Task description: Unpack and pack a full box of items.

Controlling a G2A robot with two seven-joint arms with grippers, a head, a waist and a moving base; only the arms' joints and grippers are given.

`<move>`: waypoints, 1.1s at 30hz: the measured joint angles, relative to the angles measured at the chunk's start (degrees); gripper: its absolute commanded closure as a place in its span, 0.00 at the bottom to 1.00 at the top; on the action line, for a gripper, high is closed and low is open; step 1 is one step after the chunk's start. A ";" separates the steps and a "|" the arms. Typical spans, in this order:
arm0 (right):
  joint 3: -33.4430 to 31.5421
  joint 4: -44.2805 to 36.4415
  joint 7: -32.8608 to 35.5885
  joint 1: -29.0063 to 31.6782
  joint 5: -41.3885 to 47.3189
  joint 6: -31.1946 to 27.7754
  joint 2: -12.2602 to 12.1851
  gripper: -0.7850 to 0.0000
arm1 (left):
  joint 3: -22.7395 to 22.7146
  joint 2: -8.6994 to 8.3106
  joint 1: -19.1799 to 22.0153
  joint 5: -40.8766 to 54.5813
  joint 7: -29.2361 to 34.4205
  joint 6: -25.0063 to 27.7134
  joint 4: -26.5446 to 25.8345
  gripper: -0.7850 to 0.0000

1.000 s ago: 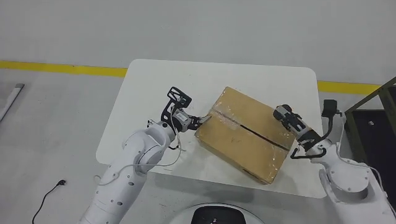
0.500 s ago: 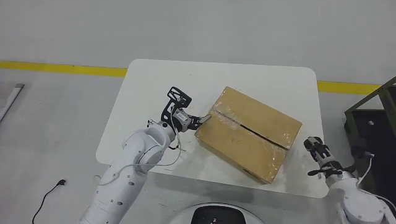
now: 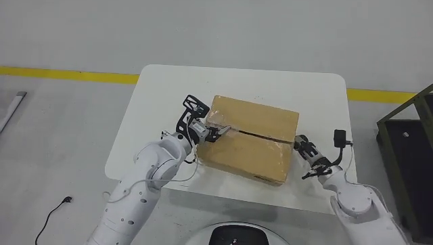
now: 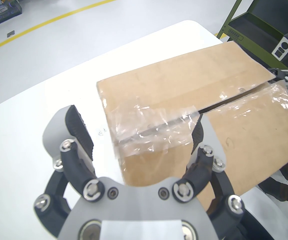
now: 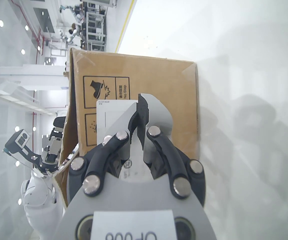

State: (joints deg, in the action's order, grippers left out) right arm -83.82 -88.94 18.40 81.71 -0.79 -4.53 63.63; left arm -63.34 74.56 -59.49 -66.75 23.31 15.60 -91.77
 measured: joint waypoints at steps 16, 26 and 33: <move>-1.36 -8.93 -15.93 0.12 -17.58 -2.49 0.33 1.00 | -2.46 -0.53 -1.51 -4.17 0.49 -3.01 -3.60 0.00; -8.98 -29.34 -20.68 12.23 -31.74 5.85 -0.03 1.00 | -11.31 -2.03 -7.82 -11.08 7.51 -9.76 -12.95 0.00; -9.67 -30.67 -20.25 13.59 -32.62 6.83 0.02 0.80 | -13.13 -2.26 -9.47 -11.34 8.18 -10.51 -14.56 0.00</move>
State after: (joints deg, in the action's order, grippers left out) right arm -93.49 -119.61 -1.84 95.29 -33.41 2.30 63.65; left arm -76.47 72.30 -68.96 -78.10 31.49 5.09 -106.33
